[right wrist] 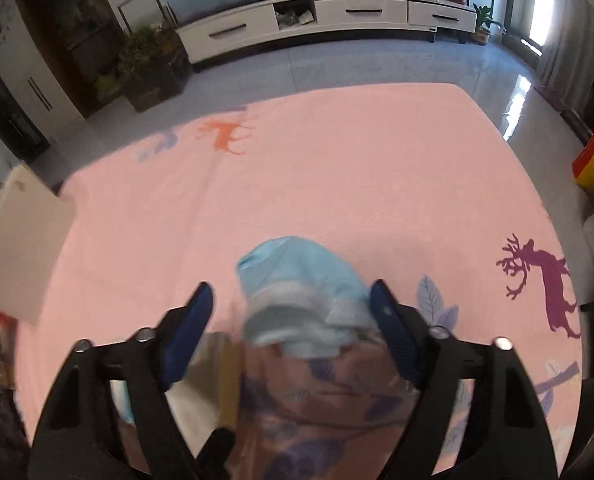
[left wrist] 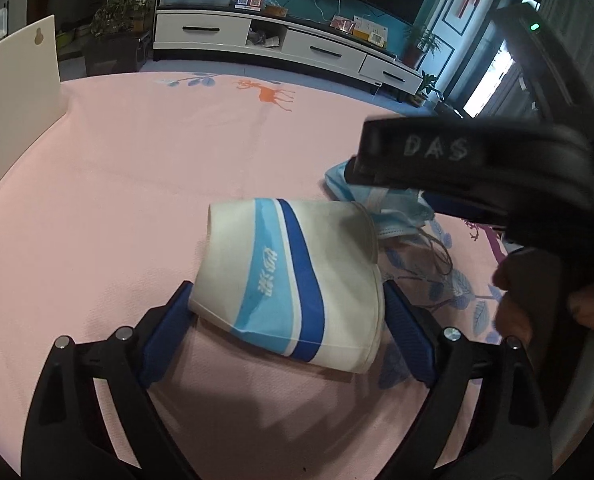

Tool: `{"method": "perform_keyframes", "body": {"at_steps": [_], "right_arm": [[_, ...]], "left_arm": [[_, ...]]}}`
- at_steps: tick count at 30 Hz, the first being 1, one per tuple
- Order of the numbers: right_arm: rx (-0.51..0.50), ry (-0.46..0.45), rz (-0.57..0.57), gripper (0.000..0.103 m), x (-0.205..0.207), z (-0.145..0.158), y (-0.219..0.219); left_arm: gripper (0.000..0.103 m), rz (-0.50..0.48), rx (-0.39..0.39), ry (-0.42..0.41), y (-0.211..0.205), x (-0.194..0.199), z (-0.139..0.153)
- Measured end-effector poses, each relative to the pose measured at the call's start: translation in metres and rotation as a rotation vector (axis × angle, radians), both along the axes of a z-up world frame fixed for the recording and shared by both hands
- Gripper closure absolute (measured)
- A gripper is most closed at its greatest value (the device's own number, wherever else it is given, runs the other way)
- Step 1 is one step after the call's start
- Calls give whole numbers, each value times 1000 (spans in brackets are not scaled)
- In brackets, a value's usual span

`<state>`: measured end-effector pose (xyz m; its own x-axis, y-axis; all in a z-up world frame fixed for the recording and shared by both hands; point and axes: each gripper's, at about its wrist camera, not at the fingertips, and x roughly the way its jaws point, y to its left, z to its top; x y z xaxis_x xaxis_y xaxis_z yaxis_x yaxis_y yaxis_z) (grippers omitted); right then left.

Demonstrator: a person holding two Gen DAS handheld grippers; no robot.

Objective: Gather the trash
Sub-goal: 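Grasp the blue face mask with the right tool while the left tool grasps the white-blue paper cup, then carry the mask and paper cup over the black bin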

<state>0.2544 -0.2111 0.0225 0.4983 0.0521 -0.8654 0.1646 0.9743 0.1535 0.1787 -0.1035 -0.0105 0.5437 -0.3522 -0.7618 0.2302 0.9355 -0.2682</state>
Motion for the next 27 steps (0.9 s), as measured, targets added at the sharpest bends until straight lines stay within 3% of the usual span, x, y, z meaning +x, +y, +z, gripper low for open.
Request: {"method": "perform_keyframes", "body": {"at_steps": [2, 4, 10, 14, 18, 20, 27], "right_arm": [[-39, 8, 14, 59, -2, -4, 2], [-57, 2, 21, 71, -11, -4, 3], [-58, -103, 17, 73, -73, 31, -20], [-63, -156, -29, 73, -126, 56, -41], [34, -217, -88, 73, -191, 76, -70], [104, -251, -122, 73, -221, 80, -85], [114, -301, -256, 73, -315, 77, -132]], "left_arm": [[12, 10, -3, 6, 2, 1, 1], [13, 31, 2, 9, 5, -1, 3], [13, 66, -14, -24, 18, -32, 29], [13, 86, -7, -59, 35, -66, 65], [13, 86, -41, -90, 47, -102, 100], [13, 77, -48, -108, 47, -122, 110], [13, 6, -67, -150, 14, -179, 122]]}}
